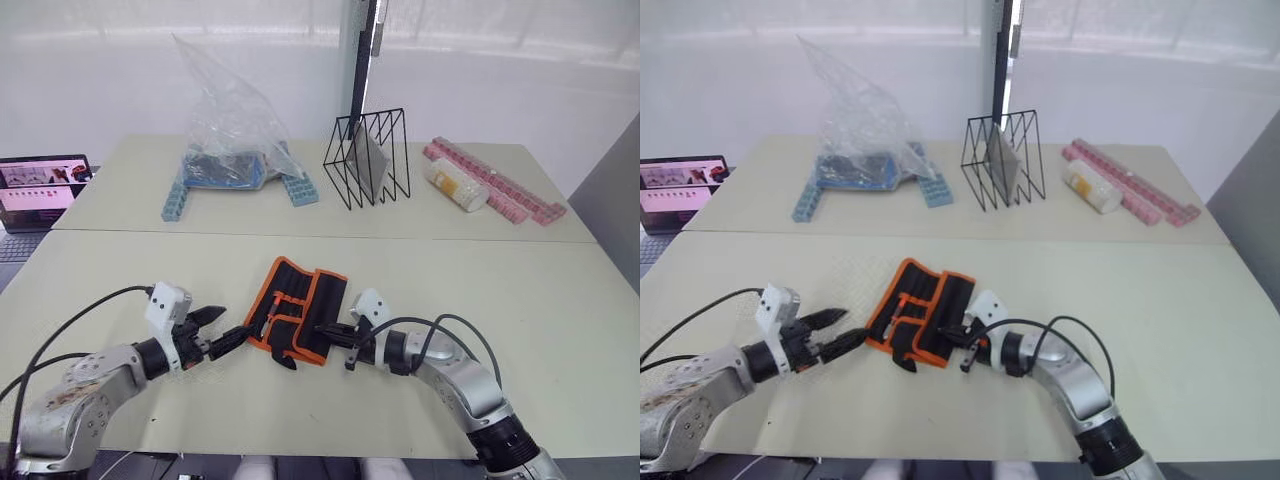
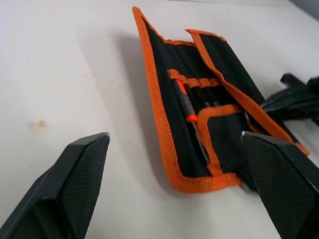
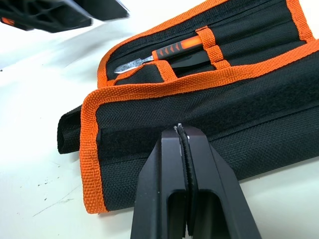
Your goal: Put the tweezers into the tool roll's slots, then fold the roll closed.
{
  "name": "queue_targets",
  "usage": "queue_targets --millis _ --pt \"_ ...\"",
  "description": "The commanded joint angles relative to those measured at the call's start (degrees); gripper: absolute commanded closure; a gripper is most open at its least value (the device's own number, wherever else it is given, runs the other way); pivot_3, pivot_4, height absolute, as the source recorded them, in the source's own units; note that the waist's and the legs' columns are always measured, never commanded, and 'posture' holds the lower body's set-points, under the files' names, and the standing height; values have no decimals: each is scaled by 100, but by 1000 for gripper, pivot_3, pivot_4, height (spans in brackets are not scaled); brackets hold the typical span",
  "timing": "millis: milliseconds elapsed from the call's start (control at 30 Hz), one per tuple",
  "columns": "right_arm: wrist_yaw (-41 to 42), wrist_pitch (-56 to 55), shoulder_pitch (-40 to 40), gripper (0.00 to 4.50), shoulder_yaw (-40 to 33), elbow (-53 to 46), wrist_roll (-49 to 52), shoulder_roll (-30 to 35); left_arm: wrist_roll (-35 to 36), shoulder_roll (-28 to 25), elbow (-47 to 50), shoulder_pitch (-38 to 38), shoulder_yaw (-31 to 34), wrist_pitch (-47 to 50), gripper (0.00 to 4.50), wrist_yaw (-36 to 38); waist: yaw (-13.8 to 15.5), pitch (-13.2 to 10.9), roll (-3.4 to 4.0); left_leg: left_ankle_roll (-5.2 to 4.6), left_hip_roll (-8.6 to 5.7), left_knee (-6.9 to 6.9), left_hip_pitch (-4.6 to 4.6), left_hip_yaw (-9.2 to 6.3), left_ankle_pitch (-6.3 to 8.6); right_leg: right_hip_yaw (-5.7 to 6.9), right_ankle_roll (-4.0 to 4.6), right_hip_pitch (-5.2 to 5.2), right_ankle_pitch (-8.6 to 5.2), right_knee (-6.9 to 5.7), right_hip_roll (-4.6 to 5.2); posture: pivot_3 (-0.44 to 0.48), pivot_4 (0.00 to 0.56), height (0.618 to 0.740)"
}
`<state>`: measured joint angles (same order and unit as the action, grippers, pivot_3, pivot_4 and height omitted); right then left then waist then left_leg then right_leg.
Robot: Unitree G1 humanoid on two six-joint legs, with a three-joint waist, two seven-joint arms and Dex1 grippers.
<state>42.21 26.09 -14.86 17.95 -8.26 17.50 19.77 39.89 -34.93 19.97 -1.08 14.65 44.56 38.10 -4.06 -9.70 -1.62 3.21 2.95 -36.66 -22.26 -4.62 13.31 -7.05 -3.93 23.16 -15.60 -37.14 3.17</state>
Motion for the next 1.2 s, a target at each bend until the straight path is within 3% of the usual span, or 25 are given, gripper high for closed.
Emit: queue_targets --millis 33,133,167,567,833,1200 --pt "-33 60 0 4465 -17 100 -116 18 -6 -57 -24 24 -88 102 0 -12 -4 0 0 0 0 0 1 0 0 -1 2 0 1 0 0 0 150 718" --pt "-15 66 31 4465 -24 60 -142 40 -39 34 -256 90 -188 136 0 -39 9 0 0 0 0 0 2 0 0 0 11 -1 6 0 0 0 150 718" --pt "-12 64 42 4500 -14 45 -162 48 -51 91 -326 117 -196 76 544 -30 10 0 0 1 0 0 2 0 0 0 11 -2 6 0 0 0 150 718" --pt "-12 111 19 4500 -27 -30 -195 25 -280 211 -605 264 -482 -157 4449 44 16 0 0 2 -2 0 7 0 -1 -1 5 -8 5 1 1 0 150 718" --pt "-26 106 5 4500 -45 -33 -231 14 -175 318 -566 364 -363 -226 4479 98 26 0 0 2 -2 -2 7 0 -1 -1 3 -9 5 1 1 0 150 718" --pt "-239 -33 -236 4500 -158 232 -365 -154 226 -48 -371 731 -77 -46 4479 433 20 0 0 3 -2 -2 4 0 -2 -1 1 -6 6 1 1 0 150 718"
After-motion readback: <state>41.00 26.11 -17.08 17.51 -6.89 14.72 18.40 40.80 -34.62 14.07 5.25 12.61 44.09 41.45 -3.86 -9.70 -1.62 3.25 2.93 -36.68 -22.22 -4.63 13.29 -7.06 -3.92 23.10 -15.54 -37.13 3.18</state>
